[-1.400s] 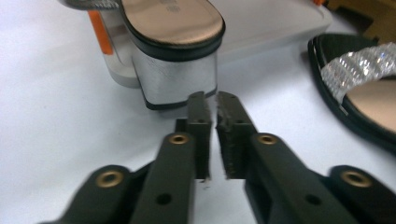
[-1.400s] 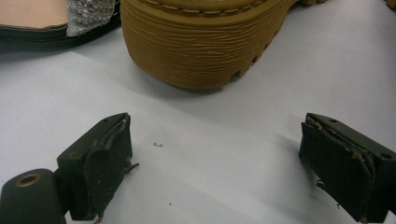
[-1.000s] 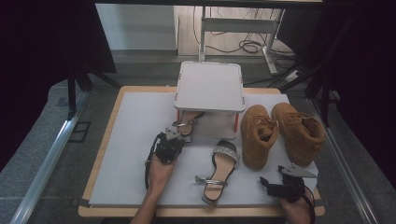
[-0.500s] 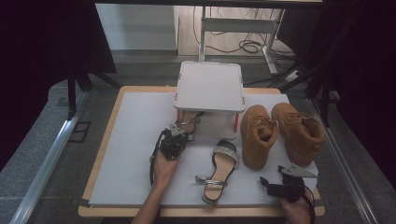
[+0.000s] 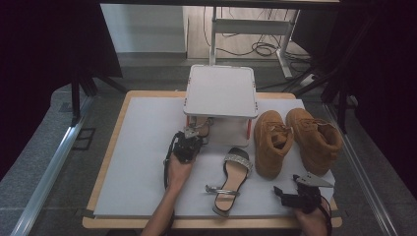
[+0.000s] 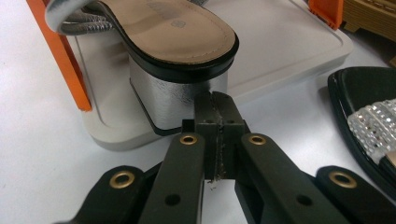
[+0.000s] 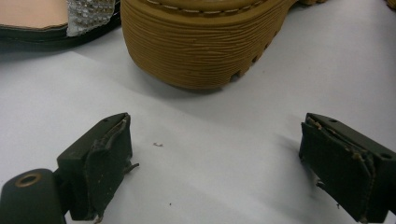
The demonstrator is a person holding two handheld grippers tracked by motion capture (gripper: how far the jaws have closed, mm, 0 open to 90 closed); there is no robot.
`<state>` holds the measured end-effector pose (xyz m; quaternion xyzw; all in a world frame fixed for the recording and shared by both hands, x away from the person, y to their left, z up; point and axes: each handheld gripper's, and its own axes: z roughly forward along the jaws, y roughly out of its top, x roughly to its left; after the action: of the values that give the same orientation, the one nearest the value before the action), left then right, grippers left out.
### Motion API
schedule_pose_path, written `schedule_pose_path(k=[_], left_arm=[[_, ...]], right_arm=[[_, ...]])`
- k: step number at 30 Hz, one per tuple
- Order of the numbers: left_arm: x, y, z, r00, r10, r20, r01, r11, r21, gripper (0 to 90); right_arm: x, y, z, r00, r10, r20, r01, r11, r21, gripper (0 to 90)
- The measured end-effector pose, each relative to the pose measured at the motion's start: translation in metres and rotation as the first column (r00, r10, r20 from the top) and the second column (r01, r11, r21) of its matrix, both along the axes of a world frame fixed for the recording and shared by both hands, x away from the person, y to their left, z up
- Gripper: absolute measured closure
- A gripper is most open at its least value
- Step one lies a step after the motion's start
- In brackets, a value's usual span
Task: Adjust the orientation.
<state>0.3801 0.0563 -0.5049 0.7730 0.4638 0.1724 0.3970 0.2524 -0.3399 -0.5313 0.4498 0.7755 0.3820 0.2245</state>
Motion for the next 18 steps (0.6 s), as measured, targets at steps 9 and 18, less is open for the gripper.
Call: schedule_pose_path(k=[9, 18], left_arm=[[0.012, -0.002, 0.0, 0.9998, 0.02, -0.007, -0.02, 0.9998, 0.006, 89.8], [0.017, -0.002, -0.003, 0.9993, 0.034, -0.017, -0.035, 0.9994, -0.006, 89.8]], right_arm=[[0.0, 0.0, 0.0, 1.0, 0.0, 0.0, 0.0, 1.0, 0.0, 9.8], [0.0, 0.0, 0.0, 1.0, 0.0, 0.0, 0.0, 1.0, 0.0, 9.8]])
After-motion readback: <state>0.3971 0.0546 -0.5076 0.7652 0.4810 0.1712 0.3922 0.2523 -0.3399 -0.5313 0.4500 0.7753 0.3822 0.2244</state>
